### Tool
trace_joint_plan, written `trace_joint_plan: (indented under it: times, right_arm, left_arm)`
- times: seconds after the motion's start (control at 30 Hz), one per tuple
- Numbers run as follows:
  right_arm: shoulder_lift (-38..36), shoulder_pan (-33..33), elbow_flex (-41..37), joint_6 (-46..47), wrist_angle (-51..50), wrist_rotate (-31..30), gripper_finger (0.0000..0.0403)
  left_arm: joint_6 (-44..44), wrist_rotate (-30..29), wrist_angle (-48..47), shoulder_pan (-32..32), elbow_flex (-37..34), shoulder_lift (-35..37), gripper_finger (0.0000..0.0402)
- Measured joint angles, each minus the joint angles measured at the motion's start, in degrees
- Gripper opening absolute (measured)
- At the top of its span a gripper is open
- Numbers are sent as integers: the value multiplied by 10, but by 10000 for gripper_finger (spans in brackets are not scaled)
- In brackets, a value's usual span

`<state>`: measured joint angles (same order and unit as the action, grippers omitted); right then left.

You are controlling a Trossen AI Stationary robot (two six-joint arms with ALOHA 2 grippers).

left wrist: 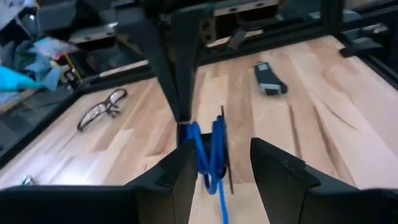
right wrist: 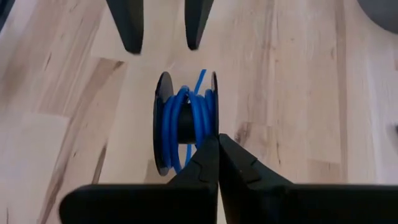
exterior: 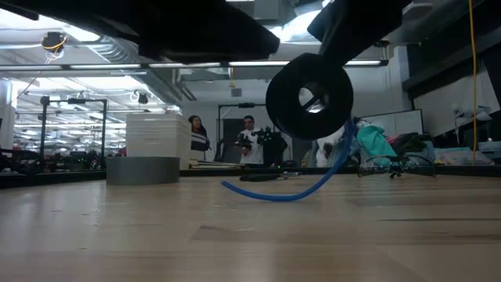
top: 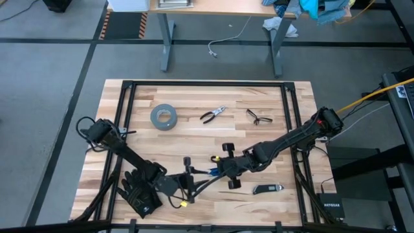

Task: Coil cords
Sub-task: Uncoil the blue wire cable from the black spool

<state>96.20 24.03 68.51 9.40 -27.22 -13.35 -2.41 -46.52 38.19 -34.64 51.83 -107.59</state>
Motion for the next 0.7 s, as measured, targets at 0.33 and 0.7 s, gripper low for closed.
trace_joint_plan:
  times: [0.33,0.7]
  right_arm:
    - [0,0,0,6,1,-10,0]
    - [0,0,0,6,1,-10,0]
  left_arm:
    - [67,18,-50,6,0,0,143]
    - [99,31,-47,18,0,0,143]
